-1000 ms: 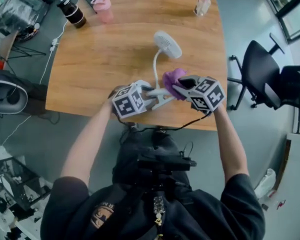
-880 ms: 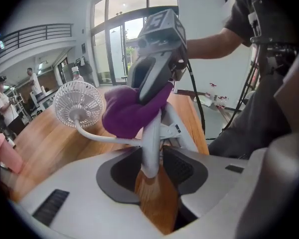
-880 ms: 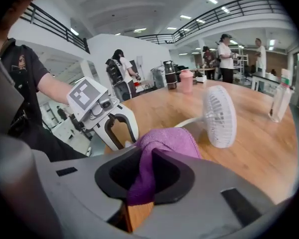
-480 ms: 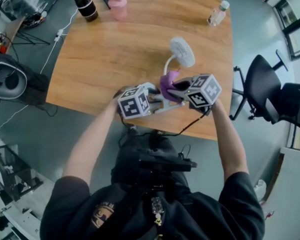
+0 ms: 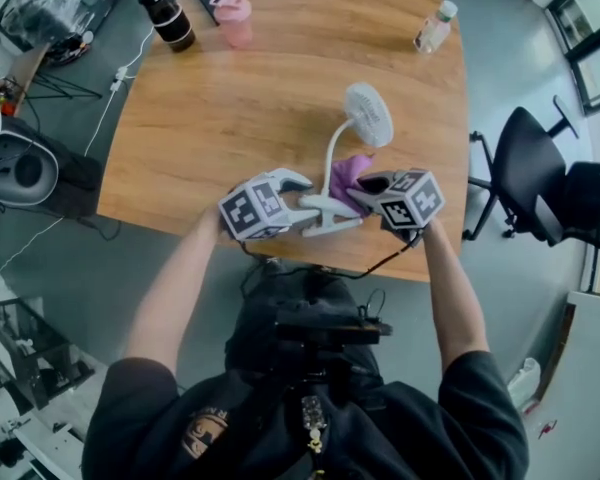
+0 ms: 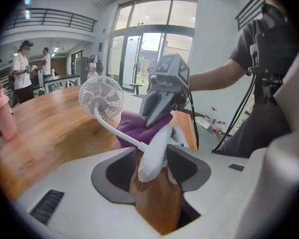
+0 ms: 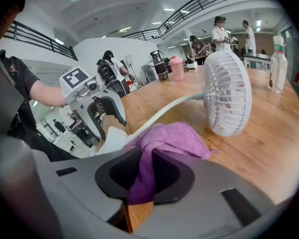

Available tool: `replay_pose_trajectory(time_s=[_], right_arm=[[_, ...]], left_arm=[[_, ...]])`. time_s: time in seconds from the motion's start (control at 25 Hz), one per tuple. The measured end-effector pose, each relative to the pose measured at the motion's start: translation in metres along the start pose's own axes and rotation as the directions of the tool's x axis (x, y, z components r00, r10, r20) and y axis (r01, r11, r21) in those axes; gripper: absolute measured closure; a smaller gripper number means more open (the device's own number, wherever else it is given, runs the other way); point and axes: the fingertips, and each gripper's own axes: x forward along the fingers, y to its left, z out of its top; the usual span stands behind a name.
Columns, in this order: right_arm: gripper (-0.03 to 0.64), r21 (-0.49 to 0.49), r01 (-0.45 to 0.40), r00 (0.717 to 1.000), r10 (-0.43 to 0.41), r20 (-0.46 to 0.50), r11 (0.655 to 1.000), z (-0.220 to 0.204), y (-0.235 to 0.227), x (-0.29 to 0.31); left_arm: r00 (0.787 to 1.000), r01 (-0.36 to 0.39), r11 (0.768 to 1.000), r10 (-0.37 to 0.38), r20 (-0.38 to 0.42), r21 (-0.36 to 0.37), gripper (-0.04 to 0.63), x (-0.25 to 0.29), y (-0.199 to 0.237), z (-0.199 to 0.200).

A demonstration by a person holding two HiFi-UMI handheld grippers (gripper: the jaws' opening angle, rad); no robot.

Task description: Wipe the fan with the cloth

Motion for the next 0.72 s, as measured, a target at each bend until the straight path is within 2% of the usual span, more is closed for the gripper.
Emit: replay_pose_trajectory(time_s=[0.08,0.28,0.36,0.4,0.6,0.72], right_arm=[[0.545,-0.018,0.018,1.000,-0.018,0.022,1.000,0.003,0.002,-0.001],[0.545,-0.155,0.028,0.995,-0.012,0.103,0.987,0.037,0.026,-0.008],[0.545,-0.207,0.014,0.995,0.006,0.096,0.978,0.045,0.036,-0.002],[0.546,-0.223,0.010,0.996,0.010,0.089,0.975,0.049,0.038,0.002],[0.545,-0.241,0.068,0.994,-0.046,0.095,0.968,0.061,0.023,0.018],[0.545,-0.216,0.149,0.983,-0.121,0.135,0.965,0.074,0.004,0.019]], left_arm=[[1.000,-0.013,1.000,0.013,0.007,-0.021,0.390,-0.004,0.001,0.004],[1.000,-0.027,1.000,0.027,-0.003,0.007,0.399,0.000,-0.003,0.003],[1.000,-0.013,1.000,0.013,0.005,0.011,0.448,0.003,-0.008,0.005],[1.000,-0.012,1.000,0.012,0.008,0.017,0.449,0.004,-0.009,0.007],[1.000,-0.015,0.999,0.015,-0.010,0.036,0.466,0.003,-0.005,0.006],[1.000,-0.007,0.999,0.008,-0.024,0.043,0.482,0.003,-0.004,0.003]])
